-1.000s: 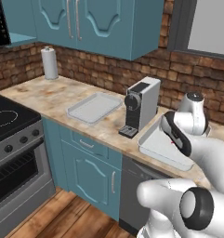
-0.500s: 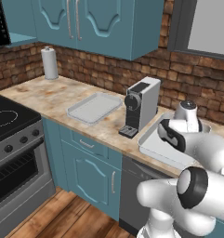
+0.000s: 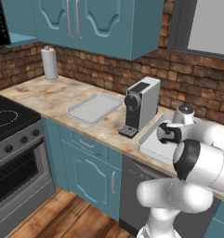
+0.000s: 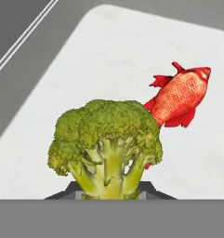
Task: Place one broccoli and one fish in each tupperware on the nearby counter, to pack two identical lunches.
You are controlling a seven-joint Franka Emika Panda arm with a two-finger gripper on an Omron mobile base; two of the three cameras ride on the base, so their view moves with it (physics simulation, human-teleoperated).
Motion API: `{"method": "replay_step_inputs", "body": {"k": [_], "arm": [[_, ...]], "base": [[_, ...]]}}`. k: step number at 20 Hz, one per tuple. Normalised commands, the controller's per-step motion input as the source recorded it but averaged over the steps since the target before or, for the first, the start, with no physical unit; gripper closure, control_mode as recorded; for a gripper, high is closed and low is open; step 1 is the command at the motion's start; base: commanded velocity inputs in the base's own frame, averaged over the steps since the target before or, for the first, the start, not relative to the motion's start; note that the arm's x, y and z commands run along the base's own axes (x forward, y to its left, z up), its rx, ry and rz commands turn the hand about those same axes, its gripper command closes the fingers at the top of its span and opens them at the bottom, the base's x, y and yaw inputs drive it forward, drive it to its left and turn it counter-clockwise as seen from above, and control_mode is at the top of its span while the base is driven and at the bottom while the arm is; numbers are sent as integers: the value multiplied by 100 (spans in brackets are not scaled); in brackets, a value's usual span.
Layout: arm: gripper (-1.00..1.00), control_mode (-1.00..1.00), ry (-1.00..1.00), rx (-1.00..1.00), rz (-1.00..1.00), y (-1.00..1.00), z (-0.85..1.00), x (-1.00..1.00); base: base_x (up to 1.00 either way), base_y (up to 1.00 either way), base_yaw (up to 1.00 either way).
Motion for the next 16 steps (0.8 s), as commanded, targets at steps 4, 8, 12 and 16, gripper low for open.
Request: {"method": "replay_step_inputs", "body": {"k": [4,8,12,16], "arm": [[100,-100,1,3,-4,-18,-14,49],[100,-100,5,4,-1,-15,-10,59],[-100,-100,3,3,0,-21,-21,55],[-100,-100,1,2,-1,-21,-22,42]], "base": [[0,0,0],[0,0,0],[0,0,0],[0,0,0]]}}
